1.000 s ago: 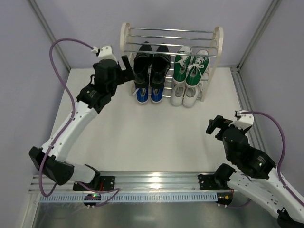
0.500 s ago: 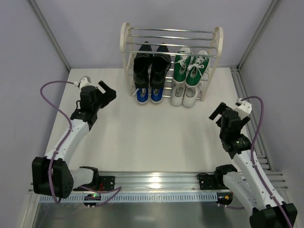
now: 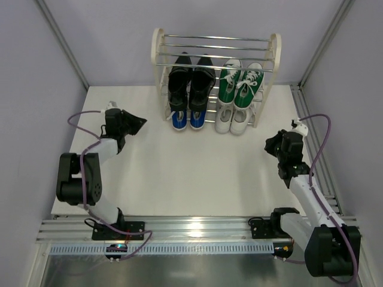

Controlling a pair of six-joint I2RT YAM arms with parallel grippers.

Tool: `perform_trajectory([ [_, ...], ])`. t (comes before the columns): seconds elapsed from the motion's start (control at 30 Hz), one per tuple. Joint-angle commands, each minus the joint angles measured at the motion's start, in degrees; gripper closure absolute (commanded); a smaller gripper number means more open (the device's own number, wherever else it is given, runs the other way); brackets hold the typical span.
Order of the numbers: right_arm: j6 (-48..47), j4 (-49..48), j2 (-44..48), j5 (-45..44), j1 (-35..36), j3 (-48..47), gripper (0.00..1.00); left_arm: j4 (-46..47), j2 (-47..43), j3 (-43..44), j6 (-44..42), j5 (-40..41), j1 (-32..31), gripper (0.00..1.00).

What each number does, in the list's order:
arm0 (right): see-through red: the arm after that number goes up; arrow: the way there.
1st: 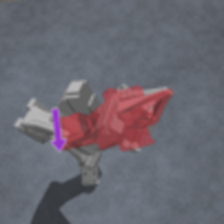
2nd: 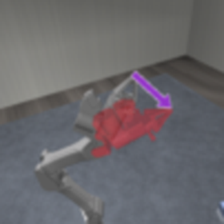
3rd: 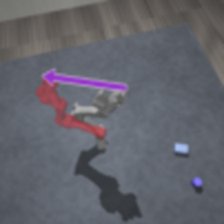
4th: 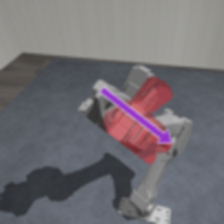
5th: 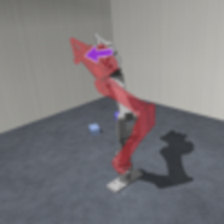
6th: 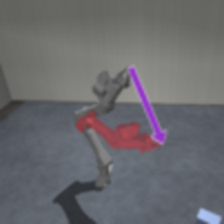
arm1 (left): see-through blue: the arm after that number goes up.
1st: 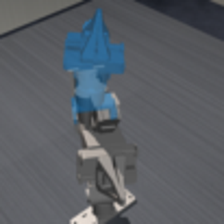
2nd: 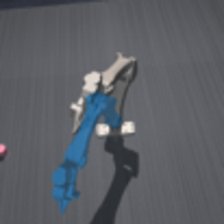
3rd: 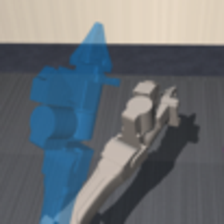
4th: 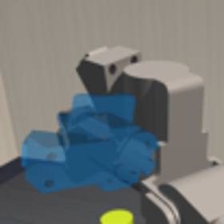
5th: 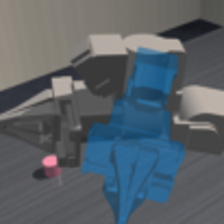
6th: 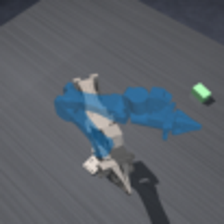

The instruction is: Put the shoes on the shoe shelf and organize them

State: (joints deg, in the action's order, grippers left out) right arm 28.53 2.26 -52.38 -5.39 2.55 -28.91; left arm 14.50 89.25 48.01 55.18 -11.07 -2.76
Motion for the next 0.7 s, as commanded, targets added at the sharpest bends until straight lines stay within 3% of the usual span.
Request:
perform_trajectory([
  [0.0, 4.6, -10.0, -2.9, 3.2, -6.1, -1.1, 0.96, 15.1, 6.3, 2.2, 7.5, -6.0, 2.5, 0.97],
  [0.07, 8.4, -12.4, -5.6, 4.6, -9.6, -1.5, 0.96, 18.1, 11.9, 6.3, 8.8, -7.5, 4.6, 1.00],
  [0.23, 14.1, -24.3, -15.5, 18.0, -19.7, -5.4, 0.96, 26.1, 23.4, 15.3, 15.7, -13.0, 6.4, 1.00],
  [0.4, 16.3, -33.7, -28.5, 28.1, -21.4, -12.8, 0.96, 29.4, 37.7, 30.3, 22.0, -16.7, 6.6, 1.00],
  [0.57, 15.8, -34.5, -36.8, 29.5, -21.5, -18.1, 0.96, 21.9, 44.5, 43.0, 19.9, -19.0, 3.3, 1.00],
  [0.67, 15.4, -35.0, -39.4, 29.7, -21.6, -18.5, 0.96, 20.1, 44.9, 43.1, 17.9, -18.6, -0.7, 1.00],
])
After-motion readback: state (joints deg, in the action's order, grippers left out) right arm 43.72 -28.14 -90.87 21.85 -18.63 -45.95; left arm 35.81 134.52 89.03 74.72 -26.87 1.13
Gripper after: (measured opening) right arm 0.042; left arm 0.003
